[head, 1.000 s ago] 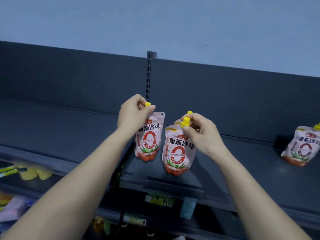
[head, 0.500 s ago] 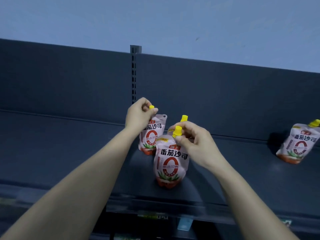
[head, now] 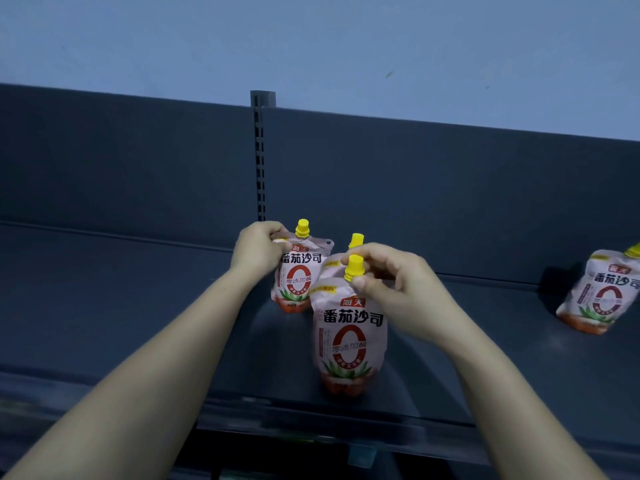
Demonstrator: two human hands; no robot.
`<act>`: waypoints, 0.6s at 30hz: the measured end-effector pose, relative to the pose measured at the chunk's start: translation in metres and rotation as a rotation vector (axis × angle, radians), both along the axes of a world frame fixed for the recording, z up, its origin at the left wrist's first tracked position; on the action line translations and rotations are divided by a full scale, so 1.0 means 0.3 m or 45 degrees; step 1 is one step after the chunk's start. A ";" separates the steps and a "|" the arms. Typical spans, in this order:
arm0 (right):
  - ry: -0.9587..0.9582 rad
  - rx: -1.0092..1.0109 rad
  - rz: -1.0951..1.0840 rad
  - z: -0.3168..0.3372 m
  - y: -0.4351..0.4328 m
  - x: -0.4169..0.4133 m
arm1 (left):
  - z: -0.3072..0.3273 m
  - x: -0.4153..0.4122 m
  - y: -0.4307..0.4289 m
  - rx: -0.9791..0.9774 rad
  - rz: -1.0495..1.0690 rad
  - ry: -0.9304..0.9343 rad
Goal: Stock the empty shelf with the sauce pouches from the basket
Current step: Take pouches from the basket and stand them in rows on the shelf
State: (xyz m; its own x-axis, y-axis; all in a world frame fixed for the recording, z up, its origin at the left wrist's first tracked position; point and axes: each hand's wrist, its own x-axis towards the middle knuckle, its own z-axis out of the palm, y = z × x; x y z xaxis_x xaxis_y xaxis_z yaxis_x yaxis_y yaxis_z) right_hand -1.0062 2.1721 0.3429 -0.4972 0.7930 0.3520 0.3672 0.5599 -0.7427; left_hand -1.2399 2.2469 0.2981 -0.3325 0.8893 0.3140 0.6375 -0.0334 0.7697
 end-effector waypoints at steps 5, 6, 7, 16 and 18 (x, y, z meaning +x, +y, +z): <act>0.019 -0.018 -0.003 -0.005 0.011 0.025 | 0.000 0.030 0.067 0.014 0.007 -0.022; 0.026 -0.021 -0.008 -0.011 0.014 0.026 | 0.000 0.031 0.082 0.007 0.004 -0.021; 0.029 -0.019 -0.012 -0.017 0.019 0.026 | 0.000 0.031 0.098 -0.001 -0.002 -0.022; 0.026 0.023 0.040 -0.046 0.057 0.016 | -0.013 0.042 0.156 0.044 -0.027 -0.105; 0.018 0.034 0.052 -0.049 0.061 0.015 | -0.026 0.038 0.144 0.041 -0.044 -0.164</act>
State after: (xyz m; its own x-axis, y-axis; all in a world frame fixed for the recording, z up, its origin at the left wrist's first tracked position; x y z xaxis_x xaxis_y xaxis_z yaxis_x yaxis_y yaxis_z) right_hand -1.0018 2.1905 0.3283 -0.5235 0.7625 0.3801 0.3331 0.5938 -0.7325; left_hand -1.2284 2.2902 0.2903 -0.3412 0.8911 0.2991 0.5315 -0.0795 0.8433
